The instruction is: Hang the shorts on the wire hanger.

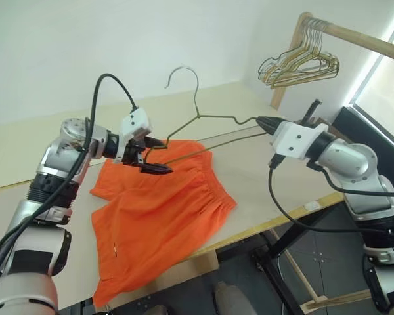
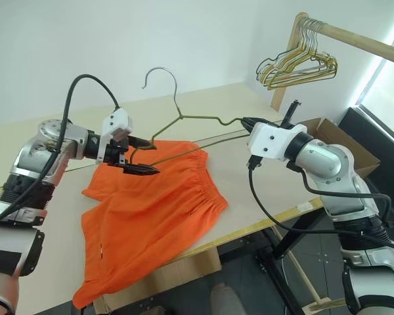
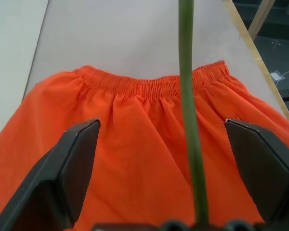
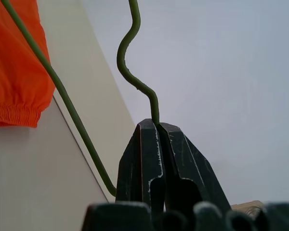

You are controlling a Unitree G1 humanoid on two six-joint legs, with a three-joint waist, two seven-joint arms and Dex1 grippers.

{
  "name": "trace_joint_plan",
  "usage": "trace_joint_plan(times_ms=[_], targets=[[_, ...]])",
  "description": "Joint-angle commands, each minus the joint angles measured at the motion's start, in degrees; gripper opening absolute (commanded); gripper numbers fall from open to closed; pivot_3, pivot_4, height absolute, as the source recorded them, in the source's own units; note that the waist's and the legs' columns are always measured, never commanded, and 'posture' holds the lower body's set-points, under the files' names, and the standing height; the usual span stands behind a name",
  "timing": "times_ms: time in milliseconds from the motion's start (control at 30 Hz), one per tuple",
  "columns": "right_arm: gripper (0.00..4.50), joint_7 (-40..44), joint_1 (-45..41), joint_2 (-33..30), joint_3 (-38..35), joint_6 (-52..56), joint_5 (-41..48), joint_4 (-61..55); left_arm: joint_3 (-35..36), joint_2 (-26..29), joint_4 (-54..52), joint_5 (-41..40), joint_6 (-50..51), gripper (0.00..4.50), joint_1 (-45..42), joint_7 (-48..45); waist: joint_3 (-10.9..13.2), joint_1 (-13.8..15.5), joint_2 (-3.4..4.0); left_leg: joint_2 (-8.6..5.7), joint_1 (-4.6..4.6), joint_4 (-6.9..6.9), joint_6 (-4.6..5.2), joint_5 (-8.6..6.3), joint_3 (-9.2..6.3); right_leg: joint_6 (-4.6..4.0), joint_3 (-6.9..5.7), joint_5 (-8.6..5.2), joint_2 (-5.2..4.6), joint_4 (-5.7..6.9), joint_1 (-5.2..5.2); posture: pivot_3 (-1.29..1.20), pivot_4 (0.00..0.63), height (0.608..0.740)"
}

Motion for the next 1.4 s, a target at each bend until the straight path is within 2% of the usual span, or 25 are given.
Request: trace_joint_plan(times_ms=[33, 333, 367, 467, 567, 800, 900, 1033, 1167, 1267, 1400], targets=[[0.0, -0.52, -1.96, 0.33, -2.55, -0.26, -0.01, -1.82, 1.2, 0.04, -2.13, 0.7, -1.01, 3.29, 0.15, 0.11, 0.0, 0.0, 0.0, 0.0, 0.0, 0.0, 0.0, 0.0, 0.0, 0.0, 0.01, 0.0, -0.01, 0.0, 0.0, -0.27, 0.0, 0.74], [0.0, -1.53, -3.48, 1.25, -3.33, 1.05, -1.11, -0.99, 2.31, -0.08, -2.7, 1.13, -0.53, 0.16, 1.57, 1.52, -0.01, -0.1, 0.01, 0.0, 0.01, 0.02, 0.0, 0.0, 0.0, 0.0, 0.02, 0.0, -0.01, 0.04, 0.0, -0.27, 0.0, 0.74], [0.0, -1.48, -3.62, 1.3, -3.41, 1.13, -1.07, -0.94, 2.46, -0.05, -2.87, 1.09, -0.5, 0.04, 1.76, 1.61, -0.01, -0.08, 0.01, 0.0, 0.02, 0.02, 0.0, 0.0, -0.01, 0.0, 0.02, 0.0, -0.01, 0.04, 0.0, -0.27, 0.0, 0.74], [0.0, -0.58, -3.61, 1.19, -3.45, 1.51, -0.52, -1.34, 2.98, -0.16, -3.25, 1.29, -0.21, 0.04, 2.21, 2.73, -0.01, 0.01, 0.01, -0.01, 0.01, 0.02, 0.0, 0.0, -0.02, 0.0, 0.01, 0.0, -0.03, 0.04, 0.0, -0.27, 0.0, 0.74], [0.78, 4.42, -3.11, 0.62, -3.48, 3.36, 4.25, -2.29, 3.16, -0.43, -2.76, 1.57, -1.12, 0.0, 2.04, 3.22, -0.01, 0.01, 0.01, -0.02, 0.01, 0.03, 0.0, 0.0, -0.02, 0.0, 0.01, 0.0, -0.04, 0.04, 0.0, -0.26, 0.0, 0.74], [3.27, 17.0, -0.06, -4.9, -3.16, 6.57, 10.57, -6.23, 1.6, 2.82, -4.32, 5.01, -3.16, 0.0, 4.68, 2.57, -0.02, -0.19, 0.02, -0.01, 0.0, 0.04, 0.0, 0.0, -0.03, 0.01, -0.01, 0.0, -0.03, 0.04, 0.01, -0.25, 0.0, 0.74], [4.42, 23.44, -1.05, -7.0, -3.8, 14.74, 17.23, -7.94, 1.11, 5.13, -5.67, 6.08, -5.23, 0.0, 6.86, 0.06, -0.02, -0.28, 0.02, 0.0, 0.03, 0.04, 0.0, 0.0, -0.03, 0.01, 0.0, 0.0, -0.03, 0.08, 0.01, -0.25, 0.0, 0.74], [4.42, 30.92, -7.9, -9.2, -1.11, 31.44, 23.07, -7.11, 0.73, 7.28, -7.63, 7.45, -8.77, 0.0, 9.18, -2.19, -0.03, -0.11, 0.03, -0.01, 0.04, 0.06, 0.0, 0.0, -0.03, 0.01, 0.0, -0.01, -0.07, 0.07, 0.03, -0.24, 0.0, 0.74], [4.42, 37.71, -16.26, -8.55, 7.05, 41.17, 20.61, -1.41, 1.42, 7.22, -9.81, 6.52, -8.23, 0.0, 9.7, -3.25, -0.06, 0.31, 0.05, -0.01, 0.03, 0.08, 0.01, -0.01, -0.08, 0.01, -0.07, -0.01, -0.1, 0.04, 0.02, -0.24, 0.0, 0.74], [4.42, 39.85, -21.38, -5.57, 13.7, 44.88, 16.47, 3.86, 1.72, 6.89, -11.31, 6.26, -7.62, 0.0, 9.8, -3.01, -0.07, 0.3, 0.05, -0.02, -0.04, 0.09, 0.01, -0.01, -0.09, 0.01, -0.08, -0.01, -0.13, 0.03, -0.01, -0.22, 0.0, 0.74], [4.42, 43.92, -24.8, -2.25, 17.62, 45.7, 15.27, 8.28, 2.05, 7.12, -12.67, 6.06, -7.2, 0.0, 10.3, -3.15, -0.11, 0.26, 0.11, -0.04, -0.43, 0.17, 0.0, 0.0, -0.1, 0.01, -0.08, -0.01, -0.16, 0.16, -0.41, -0.21, 0.0, 0.74]])
